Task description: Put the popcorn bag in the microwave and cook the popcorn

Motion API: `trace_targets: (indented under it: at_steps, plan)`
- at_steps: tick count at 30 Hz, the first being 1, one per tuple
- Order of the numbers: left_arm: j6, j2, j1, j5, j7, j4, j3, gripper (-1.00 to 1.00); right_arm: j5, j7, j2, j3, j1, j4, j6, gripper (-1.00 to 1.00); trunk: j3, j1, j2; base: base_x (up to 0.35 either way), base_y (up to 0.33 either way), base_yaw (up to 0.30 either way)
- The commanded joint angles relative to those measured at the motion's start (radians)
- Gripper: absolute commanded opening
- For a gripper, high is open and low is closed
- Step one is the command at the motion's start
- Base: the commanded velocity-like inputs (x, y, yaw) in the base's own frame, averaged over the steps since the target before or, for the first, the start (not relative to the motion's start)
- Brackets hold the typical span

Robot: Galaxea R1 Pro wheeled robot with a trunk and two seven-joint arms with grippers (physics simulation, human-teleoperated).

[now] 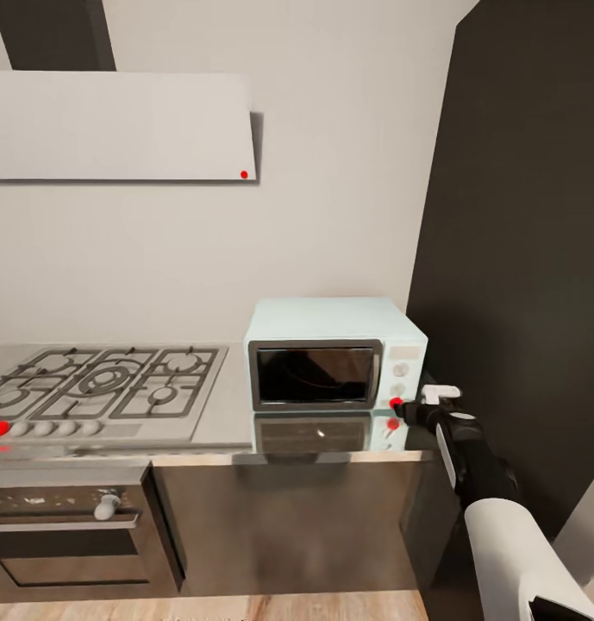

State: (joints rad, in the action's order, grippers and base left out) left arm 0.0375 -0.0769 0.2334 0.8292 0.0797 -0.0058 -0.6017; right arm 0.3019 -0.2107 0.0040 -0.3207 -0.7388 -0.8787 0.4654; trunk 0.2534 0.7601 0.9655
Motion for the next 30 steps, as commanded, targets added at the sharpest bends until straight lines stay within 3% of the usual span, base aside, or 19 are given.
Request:
trace_targets:
  at_steps: [1, 7, 10, 16, 26, 27, 30]
  plan:
    - [0.004, -0.001, 0.001, 0.01, 0.005, 0.003, -0.009, 1.0, 0.01, -0.009, 0.001, -0.003, -0.001, -0.002, 0.005, 1.0, 0.001, 0.0, 0.001, 0.0, -0.001, 0.251]
    - [0.004, 0.0, 0.001, 0.01, 0.005, 0.002, -0.009, 1.0, 0.01, -0.005, 0.001, -0.004, -0.001, -0.002, 0.006, 1.0, 0.001, 0.0, 0.001, 0.0, 0.0, 0.221]
    - [0.004, -0.001, 0.001, 0.01, 0.005, 0.003, -0.009, 1.0, 0.011, 0.003, 0.0, -0.007, -0.001, -0.003, 0.004, 1.0, 0.001, 0.0, 0.001, 0.0, 0.0, 0.029]
    - [0.004, -0.001, 0.001, 0.01, 0.005, 0.003, -0.009, 1.0, 0.014, 0.004, -0.001, -0.055, -0.001, -0.002, -0.002, 1.0, 0.001, 0.0, 0.001, 0.0, 0.0, 0.002]
    - [0.004, -0.001, 0.001, 0.01, 0.005, 0.003, -0.009, 1.0, 0.016, -0.01, 0.003, -0.057, -0.001, 0.008, -0.013, 1.0, 0.001, 0.0, 0.001, 0.0, 0.0, 0.0]
    - [0.004, -0.001, 0.001, 0.009, 0.005, 0.003, -0.009, 1.0, 0.014, -0.01, 0.003, -0.057, -0.001, 0.009, -0.013, -1.0, 0.001, 0.0, 0.001, 0.0, 0.0, 0.0]
    - [0.004, -0.002, 0.001, 0.009, 0.005, 0.003, -0.009, 1.0, 0.012, -0.009, 0.002, -0.057, -0.001, 0.009, -0.013, -1.0, 0.001, 0.0, 0.001, 0.0, 0.0, 0.0]
